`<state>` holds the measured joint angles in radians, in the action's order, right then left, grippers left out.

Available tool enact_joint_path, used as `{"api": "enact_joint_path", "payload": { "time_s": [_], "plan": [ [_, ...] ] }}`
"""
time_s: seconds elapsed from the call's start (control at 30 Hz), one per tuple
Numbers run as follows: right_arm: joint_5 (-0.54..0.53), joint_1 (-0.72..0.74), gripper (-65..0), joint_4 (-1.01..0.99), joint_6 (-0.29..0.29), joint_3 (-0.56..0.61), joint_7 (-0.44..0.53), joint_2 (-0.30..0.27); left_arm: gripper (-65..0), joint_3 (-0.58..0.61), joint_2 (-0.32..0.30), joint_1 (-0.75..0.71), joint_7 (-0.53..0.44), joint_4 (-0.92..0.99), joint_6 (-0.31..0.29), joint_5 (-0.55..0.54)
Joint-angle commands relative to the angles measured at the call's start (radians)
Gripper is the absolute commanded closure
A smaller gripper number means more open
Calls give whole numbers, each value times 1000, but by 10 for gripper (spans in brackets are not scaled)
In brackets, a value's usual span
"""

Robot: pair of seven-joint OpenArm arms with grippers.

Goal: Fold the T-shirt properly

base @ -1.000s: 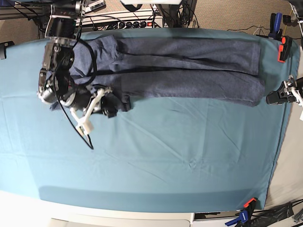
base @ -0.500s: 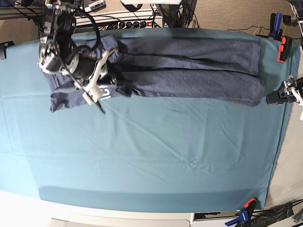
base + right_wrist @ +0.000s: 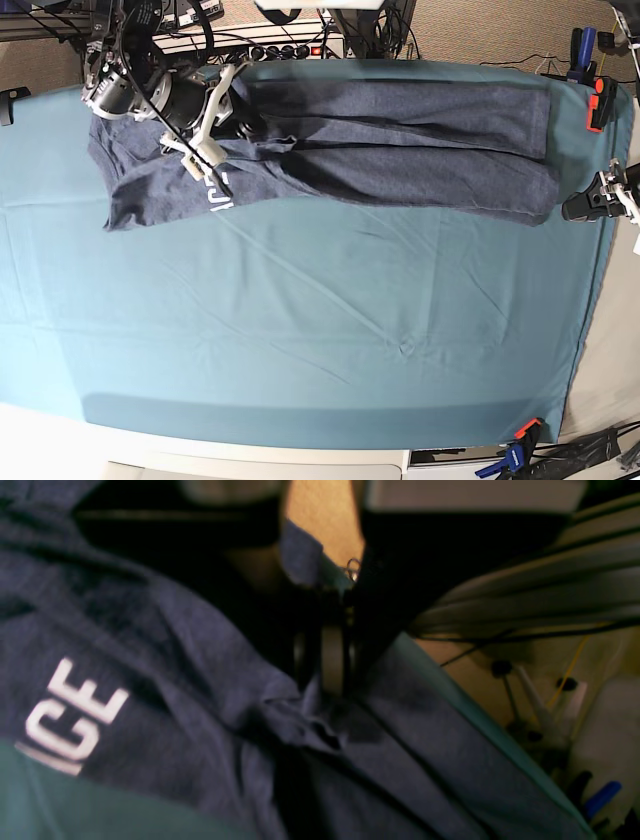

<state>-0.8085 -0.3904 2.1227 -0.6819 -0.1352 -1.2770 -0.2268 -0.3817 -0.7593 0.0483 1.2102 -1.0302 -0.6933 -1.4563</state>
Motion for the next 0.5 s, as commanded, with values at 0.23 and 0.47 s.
{"api": "enact_joint_path", "payload": {
  "time_s": [0.23,0.47],
  "plan": [
    [135,8,-157,18,-2,-4,82,-6,-309,-10,-31,15,-17,-13,-5,-27],
    [345,11,-157,18,78,-4,190,-6,-309,-10,-30,9,-25,-13,-5,-17]
  ]
}}
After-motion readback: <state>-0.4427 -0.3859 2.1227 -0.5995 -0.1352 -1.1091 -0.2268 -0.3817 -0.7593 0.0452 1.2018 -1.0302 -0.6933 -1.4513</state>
